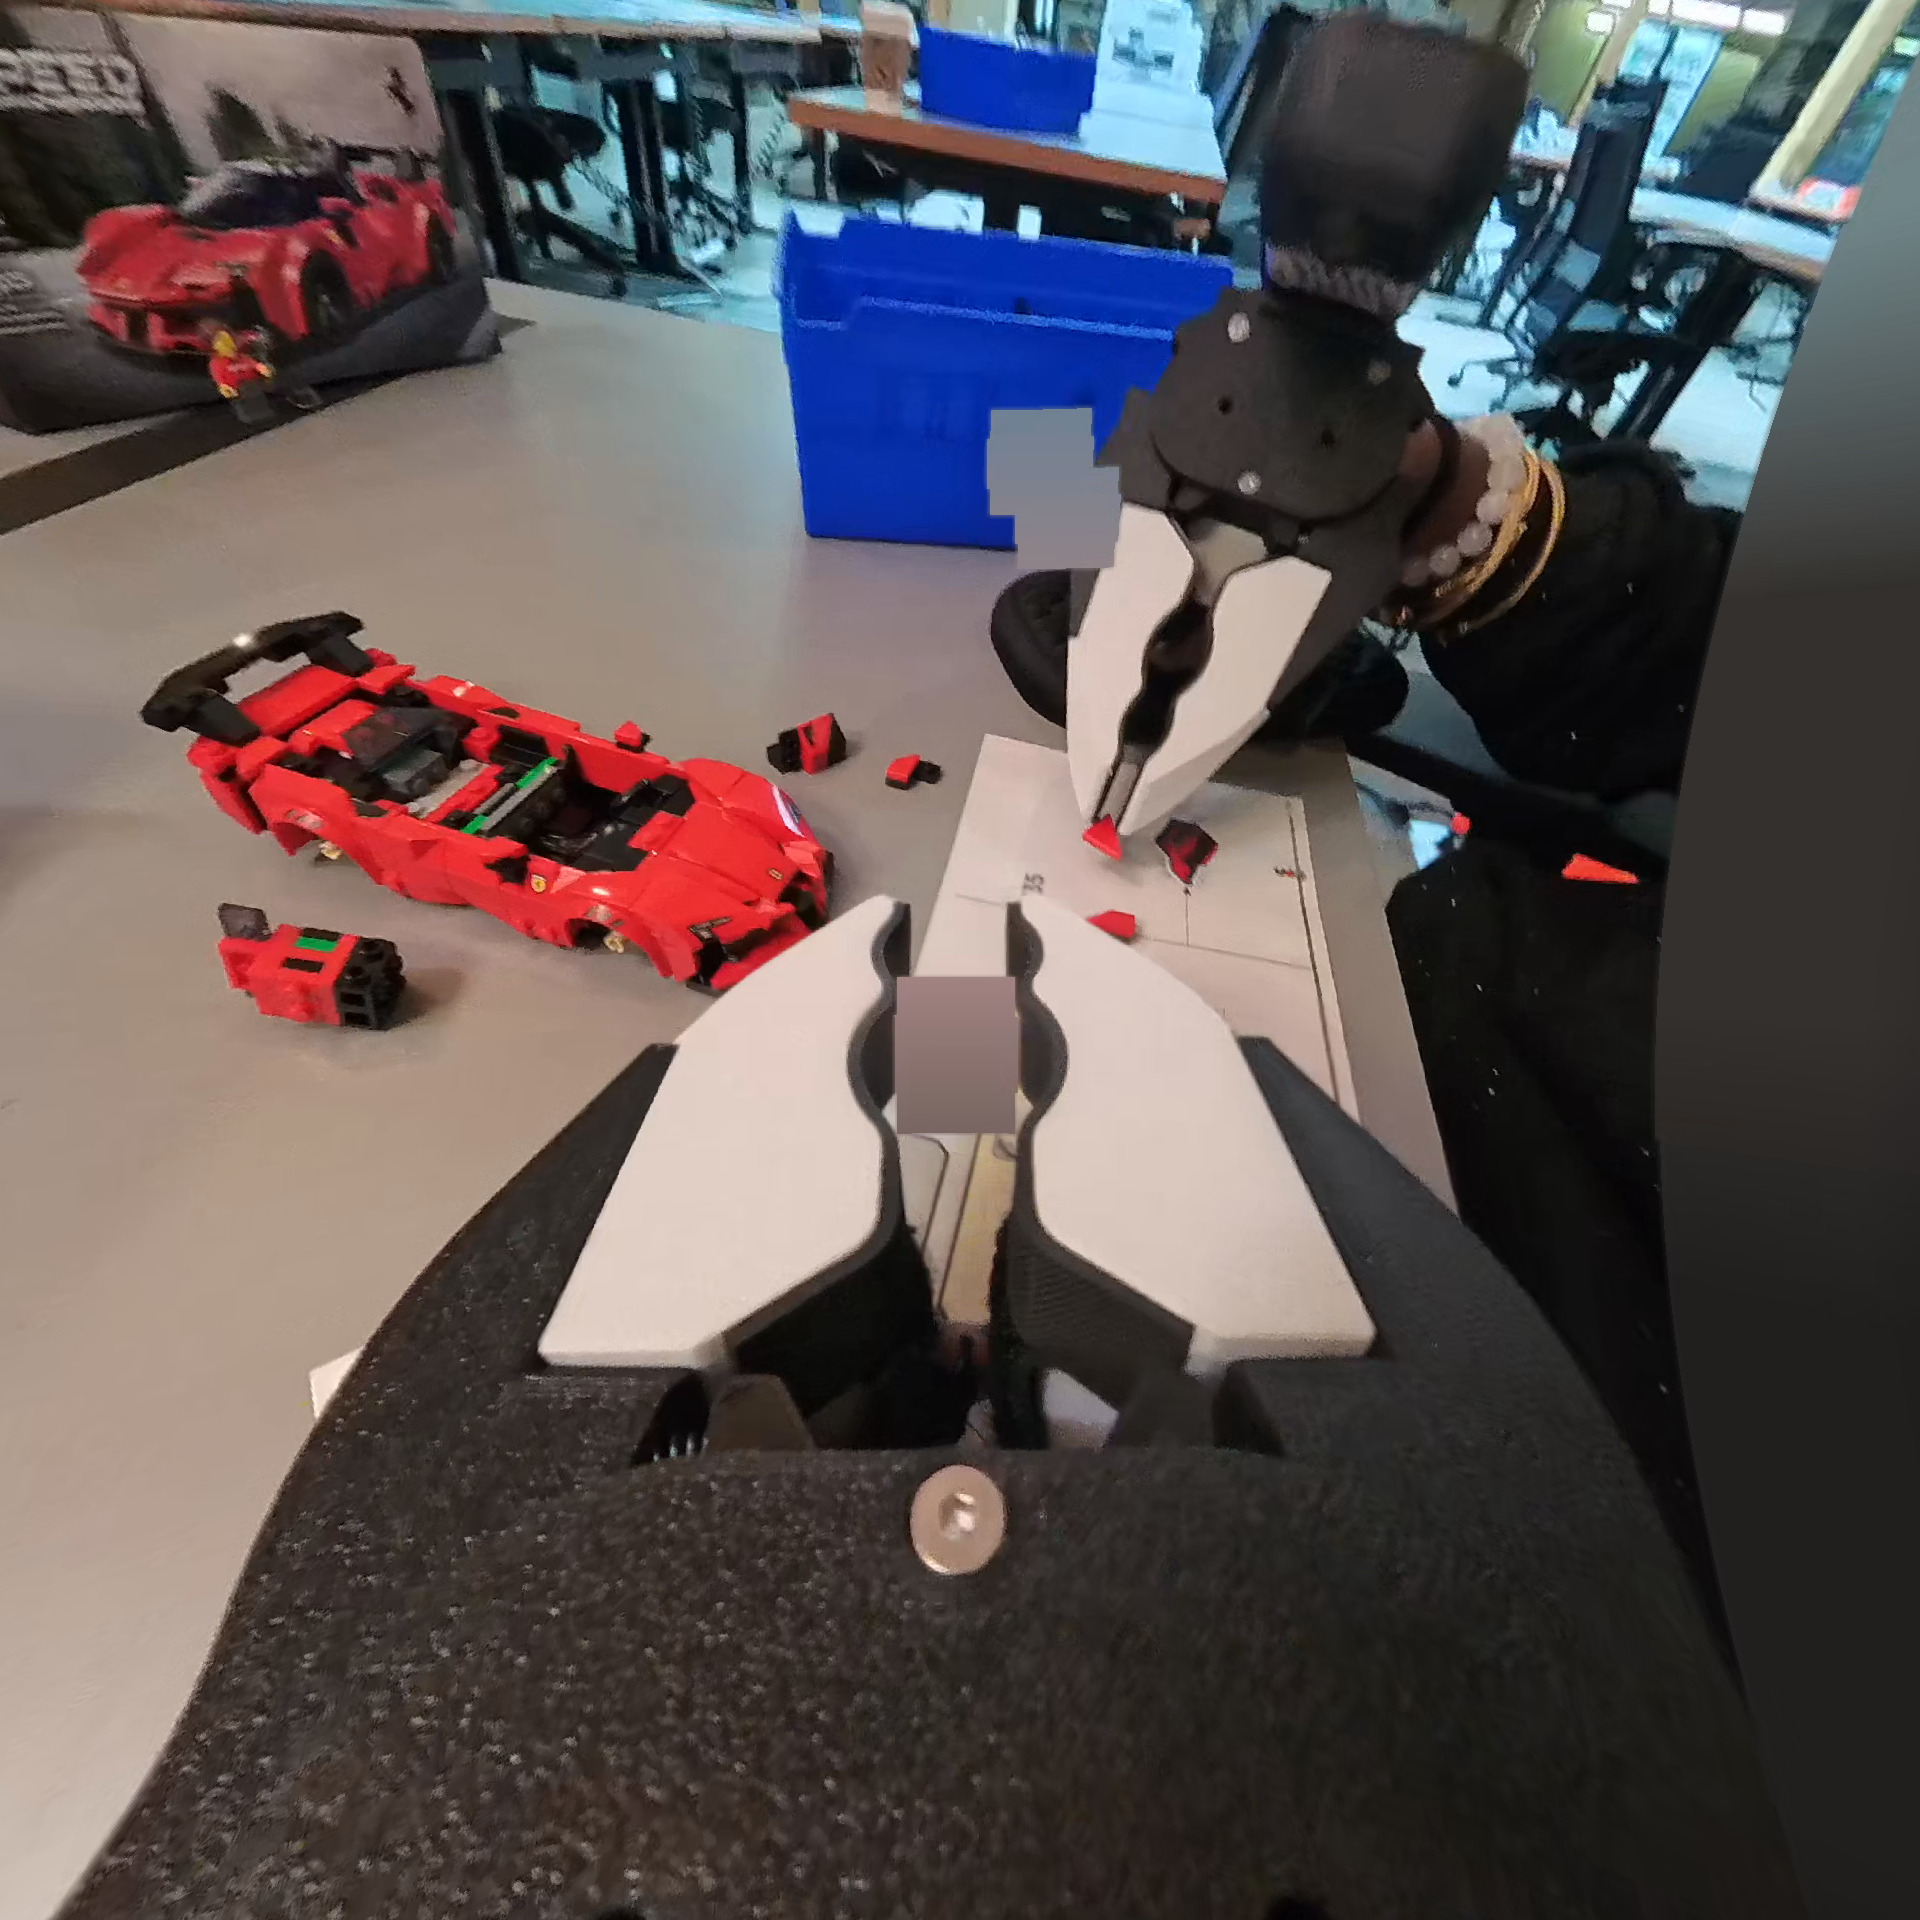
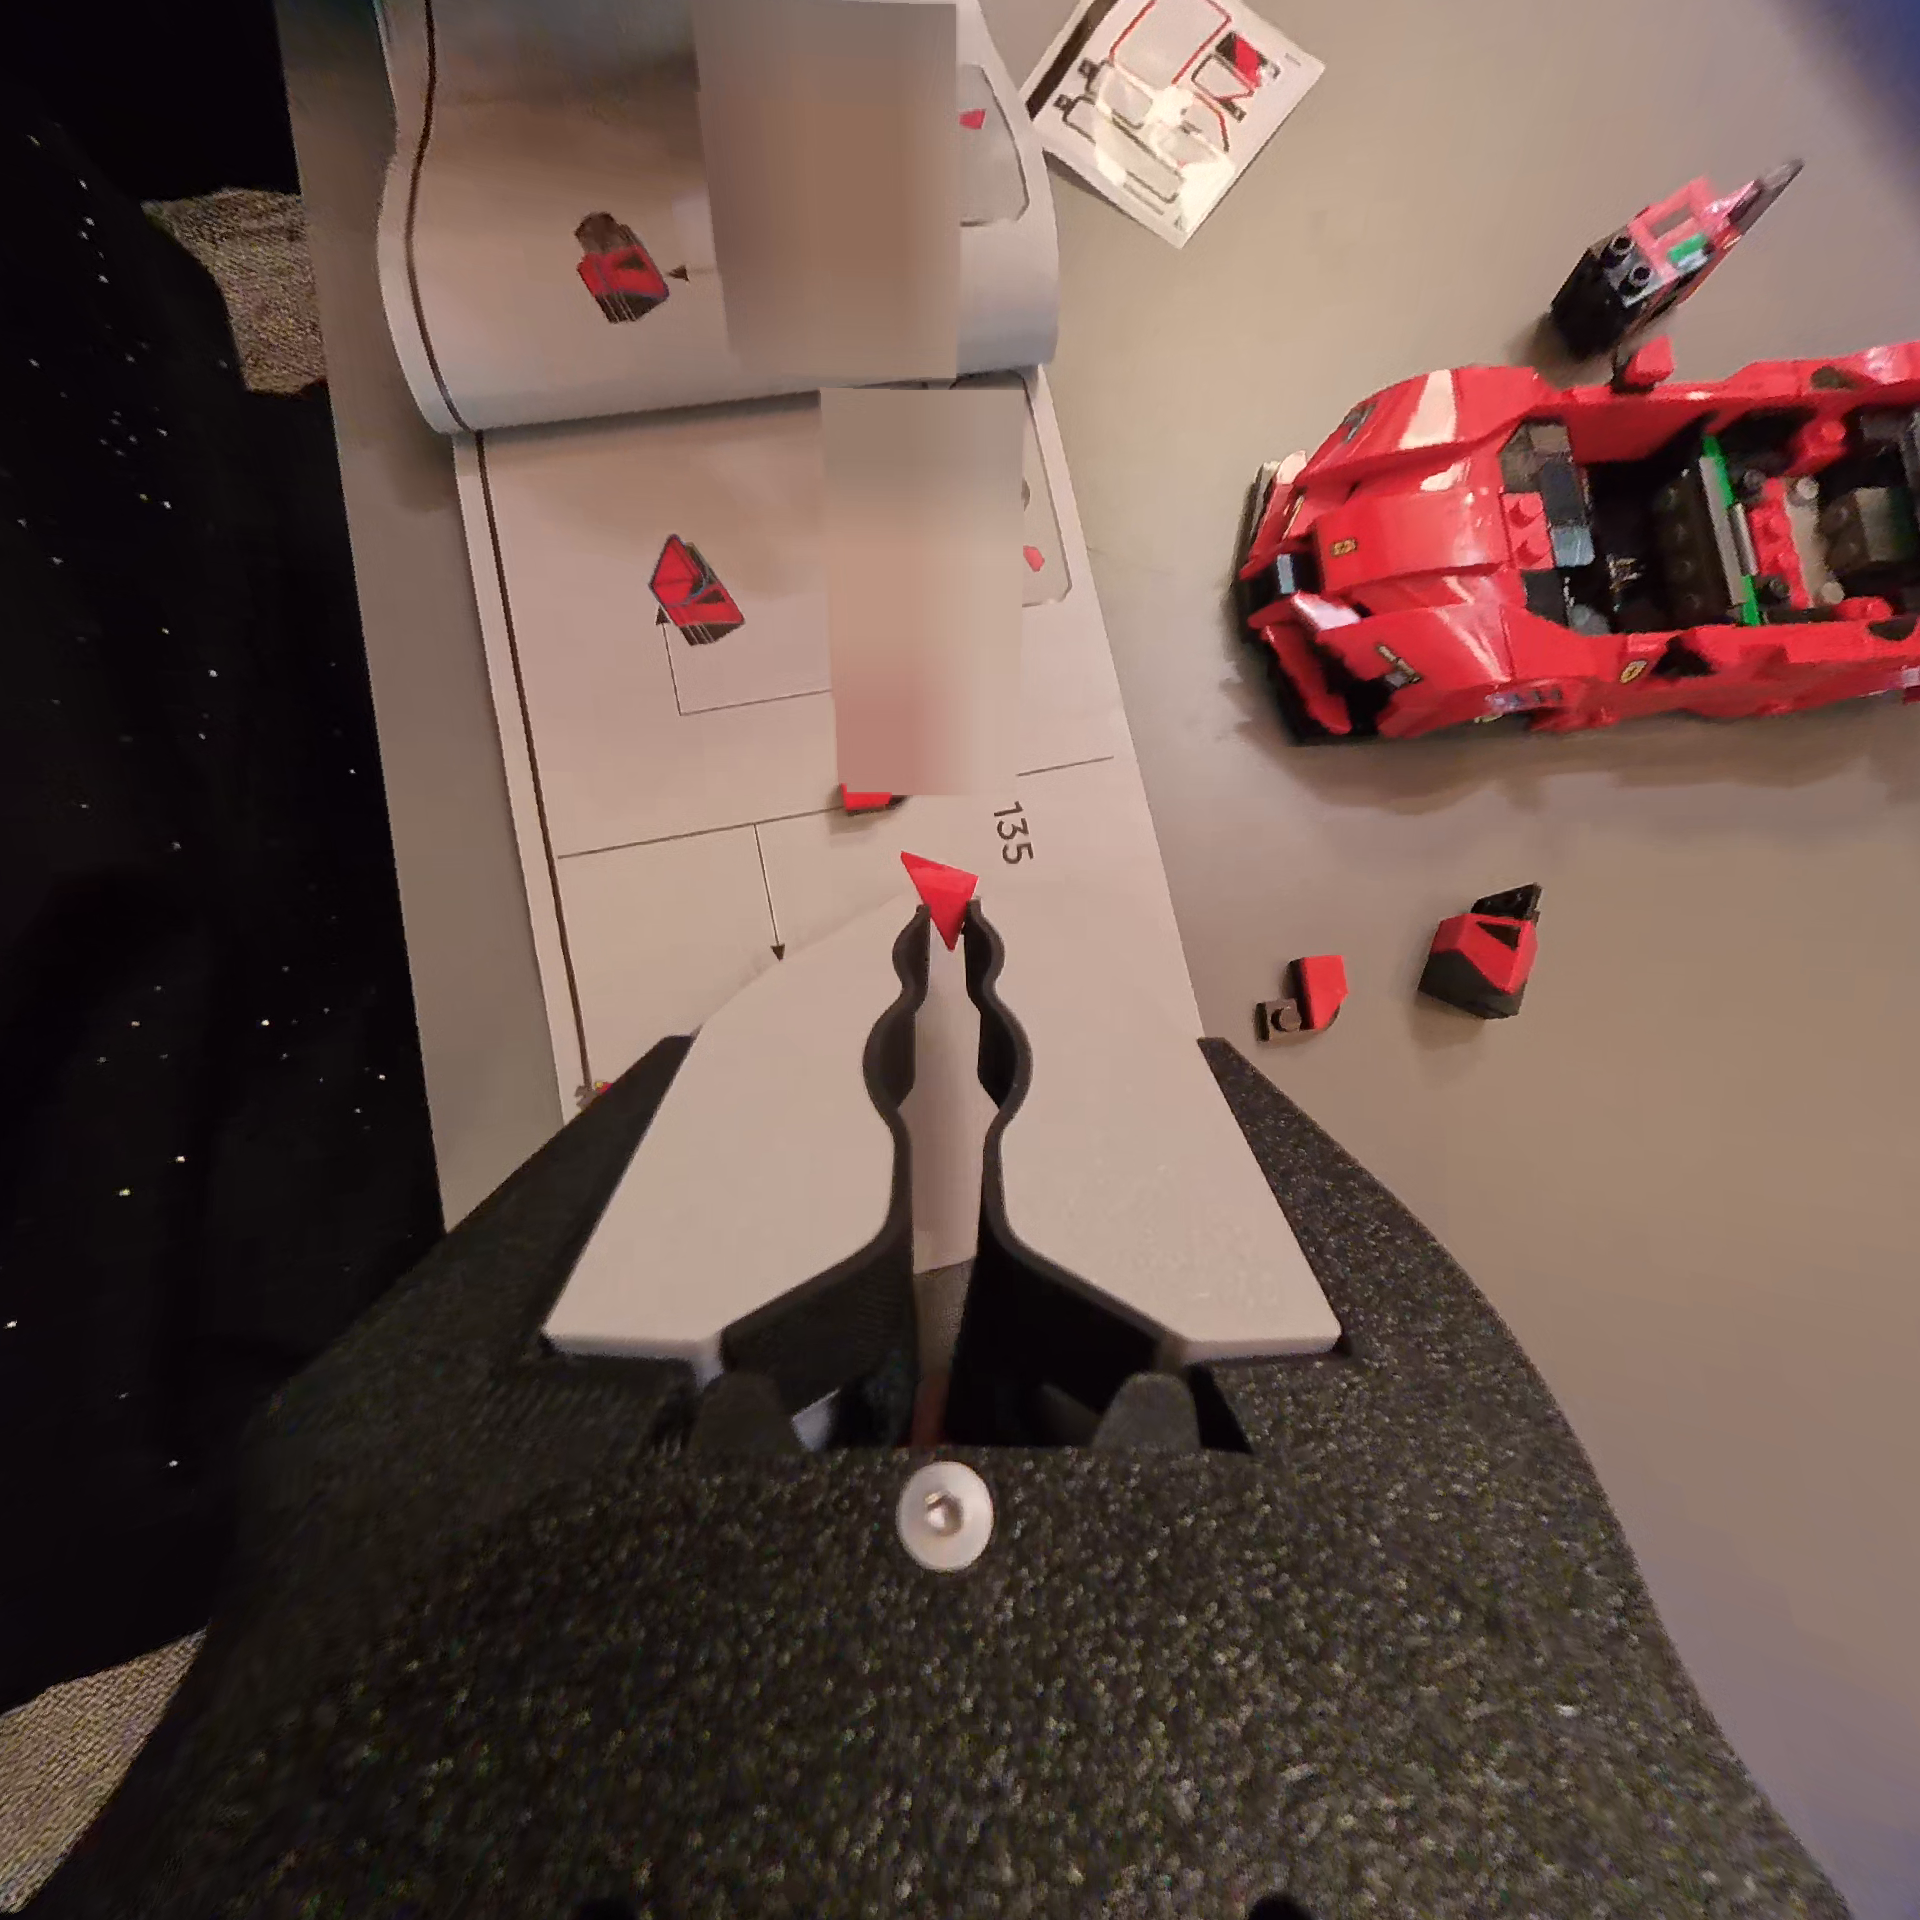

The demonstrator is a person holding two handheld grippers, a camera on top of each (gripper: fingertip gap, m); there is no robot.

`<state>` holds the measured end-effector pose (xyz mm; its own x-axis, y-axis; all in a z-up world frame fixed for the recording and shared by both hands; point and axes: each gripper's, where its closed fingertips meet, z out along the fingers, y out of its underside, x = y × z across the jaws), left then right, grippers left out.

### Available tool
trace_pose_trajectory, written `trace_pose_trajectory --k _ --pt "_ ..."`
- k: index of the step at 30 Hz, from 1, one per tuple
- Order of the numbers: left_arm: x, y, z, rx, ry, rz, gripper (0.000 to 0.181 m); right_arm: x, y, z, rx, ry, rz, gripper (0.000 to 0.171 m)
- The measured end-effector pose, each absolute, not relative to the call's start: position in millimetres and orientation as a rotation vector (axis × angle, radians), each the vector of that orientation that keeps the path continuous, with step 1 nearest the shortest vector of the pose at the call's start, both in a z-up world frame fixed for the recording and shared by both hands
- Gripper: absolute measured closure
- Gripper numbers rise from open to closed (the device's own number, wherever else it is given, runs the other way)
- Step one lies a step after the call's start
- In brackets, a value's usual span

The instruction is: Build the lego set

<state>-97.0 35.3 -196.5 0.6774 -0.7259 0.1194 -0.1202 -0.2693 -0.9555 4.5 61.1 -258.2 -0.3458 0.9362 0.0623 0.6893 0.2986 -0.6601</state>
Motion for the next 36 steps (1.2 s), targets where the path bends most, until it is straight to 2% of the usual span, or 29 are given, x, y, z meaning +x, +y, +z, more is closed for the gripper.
trace_pose_trajectory --k 4,10,22,36 --pt "-83 19 -205 -1.866 0.818 -0.713 0.153 -5 54 -249 -1.41 -2.131 0.768 0.165" --pt "-54 -2 -217 -1.981 1.034 -0.683 0.152 -16 41 -252 -1.377 -2.146 0.794 0.165" --pt "-23 23 -259 -2.2 0.966 -0.607 0.162 -22 37 -255 -1.361 -2.125 0.81 0.165" --pt "-22 27 -264 -2.219 0.988 -0.522 0.178 -25 33 -256 -1.401 -2.082 0.841 0.165"
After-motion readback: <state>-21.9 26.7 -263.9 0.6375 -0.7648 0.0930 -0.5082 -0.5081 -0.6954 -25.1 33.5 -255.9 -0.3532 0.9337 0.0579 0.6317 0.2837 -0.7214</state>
